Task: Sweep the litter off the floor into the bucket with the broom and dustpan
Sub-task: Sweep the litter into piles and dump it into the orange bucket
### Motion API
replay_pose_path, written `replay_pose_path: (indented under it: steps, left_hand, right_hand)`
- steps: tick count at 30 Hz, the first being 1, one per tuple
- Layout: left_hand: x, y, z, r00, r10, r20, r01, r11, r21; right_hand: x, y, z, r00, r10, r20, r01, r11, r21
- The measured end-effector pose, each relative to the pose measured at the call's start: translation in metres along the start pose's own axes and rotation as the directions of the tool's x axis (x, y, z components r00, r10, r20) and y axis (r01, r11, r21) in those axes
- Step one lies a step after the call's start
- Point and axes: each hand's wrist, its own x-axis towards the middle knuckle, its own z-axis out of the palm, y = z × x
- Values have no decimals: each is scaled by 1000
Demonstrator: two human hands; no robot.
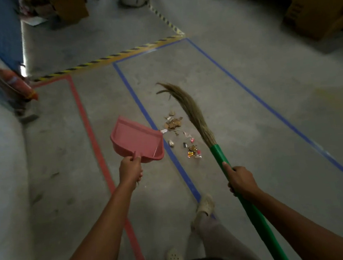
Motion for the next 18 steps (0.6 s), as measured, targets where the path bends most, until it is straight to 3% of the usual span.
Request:
replay_pose_path:
  steps: [11,18]
  left_hand:
    - [191,62,56,996,-86,16,81,977,196]
    - [327,68,79,996,-87,35,74,959,275]
  right_hand:
    - [213,-101,38,978,129,162,-140,989,56]
    - [327,-152,110,946,178,272,-177,984,-31]
